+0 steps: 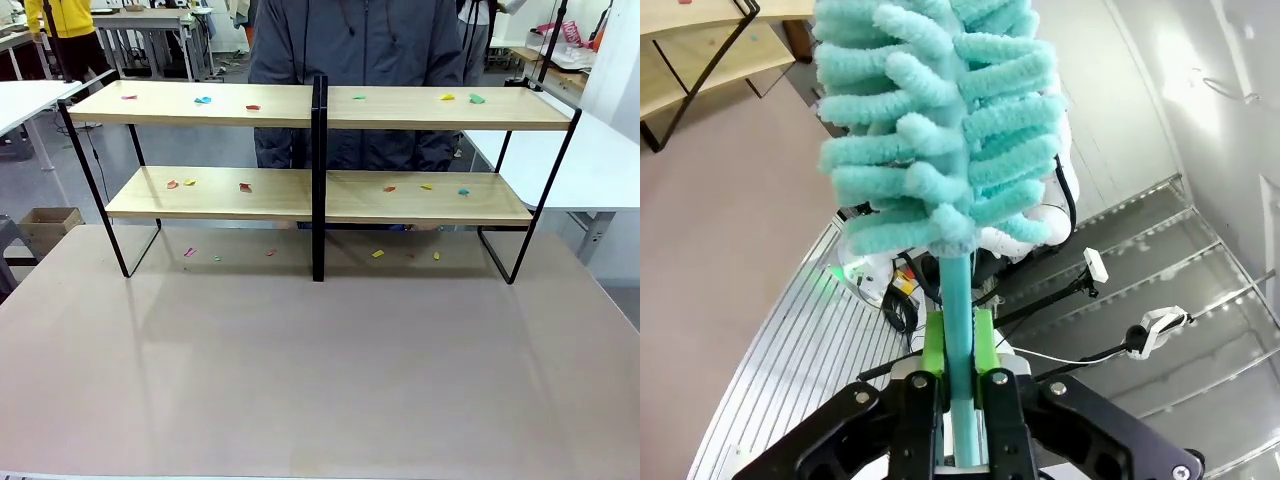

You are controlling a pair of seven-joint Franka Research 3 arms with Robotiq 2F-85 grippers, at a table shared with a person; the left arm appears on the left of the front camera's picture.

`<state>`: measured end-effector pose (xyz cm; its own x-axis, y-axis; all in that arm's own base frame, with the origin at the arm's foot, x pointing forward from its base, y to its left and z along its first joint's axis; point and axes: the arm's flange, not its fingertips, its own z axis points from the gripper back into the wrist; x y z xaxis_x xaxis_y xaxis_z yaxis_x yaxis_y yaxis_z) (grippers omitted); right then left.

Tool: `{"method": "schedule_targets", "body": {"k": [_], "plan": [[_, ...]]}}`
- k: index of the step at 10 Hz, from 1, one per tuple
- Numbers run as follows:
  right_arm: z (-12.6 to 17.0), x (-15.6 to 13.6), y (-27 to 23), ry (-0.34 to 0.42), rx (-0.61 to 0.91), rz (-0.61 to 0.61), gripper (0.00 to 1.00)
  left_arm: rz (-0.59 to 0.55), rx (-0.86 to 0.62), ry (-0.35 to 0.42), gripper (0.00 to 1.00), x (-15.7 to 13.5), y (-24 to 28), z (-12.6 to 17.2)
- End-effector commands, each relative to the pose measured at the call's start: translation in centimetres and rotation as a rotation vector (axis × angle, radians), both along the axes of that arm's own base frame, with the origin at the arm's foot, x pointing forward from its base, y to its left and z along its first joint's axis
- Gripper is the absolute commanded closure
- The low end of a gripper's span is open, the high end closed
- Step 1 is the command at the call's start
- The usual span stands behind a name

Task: Clean the shelves.
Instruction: Pick up the Duster when the human hands it over.

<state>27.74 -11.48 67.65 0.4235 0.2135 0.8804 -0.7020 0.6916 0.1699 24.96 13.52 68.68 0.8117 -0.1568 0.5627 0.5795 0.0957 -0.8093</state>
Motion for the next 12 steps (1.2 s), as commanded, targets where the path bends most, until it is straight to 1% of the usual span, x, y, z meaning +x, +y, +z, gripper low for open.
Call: {"method": "schedule_targets", "body": {"k": [1,2,3,4,5,6,7,8,9,10,11,12], "plan": [[0.1,0.0,0.1,0.002,0.000,0.004,0.00,0.011,-0.001,-0.004,0.87,-0.3,0.3,0.1],[0.1,0.0,0.1,0.002,0.000,0.004,0.00,-0.079,0.003,0.023,0.87,1.4,-0.9,0.0],[0.1,0.0,0.1,0.002,0.000,0.004,0.00,-0.108,0.031,0.083,0.87,3.6,-2.6,0.1],[0.1,0.0,0.1,0.002,0.000,0.004,0.00,-0.128,0.073,0.153,0.87,6.6,-5.2,0.0],[0.1,0.0,0.1,0.002,0.000,0.004,0.00,-0.202,0.087,0.218,0.87,9.4,-7.9,0.0],[0.1,0.0,0.1,0.002,0.000,0.004,0.00,-0.204,0.127,0.286,0.87,11.7,-10.4,-0.6],[0.1,0.0,0.1,0.002,0.000,0.004,0.00,-0.128,0.179,0.292,0.87,13.6,-13.3,-1.3],[0.1,0.0,0.1,0.002,0.000,0.004,0.00,-0.097,0.216,0.303,0.87,15.0,-16.6,-2.5],[0.1,0.0,0.1,0.002,0.000,0.004,0.00,-0.090,0.254,0.305,0.87,15.7,-18.9,-3.7],[0.1,0.0,0.1,0.002,0.000,0.004,0.00,-0.111,0.274,0.305,0.87,16.1,-20.0,-4.3],[0.1,0.0,0.1,0.002,0.000,0.004,0.00,-0.101,0.198,0.313,0.87,16.0,-20.1,-4.4],[0.1,0.0,0.1,0.002,0.000,0.004,0.00,-0.110,0.251,0.297,0.87,16.9,-20.1,-4.5]]}}
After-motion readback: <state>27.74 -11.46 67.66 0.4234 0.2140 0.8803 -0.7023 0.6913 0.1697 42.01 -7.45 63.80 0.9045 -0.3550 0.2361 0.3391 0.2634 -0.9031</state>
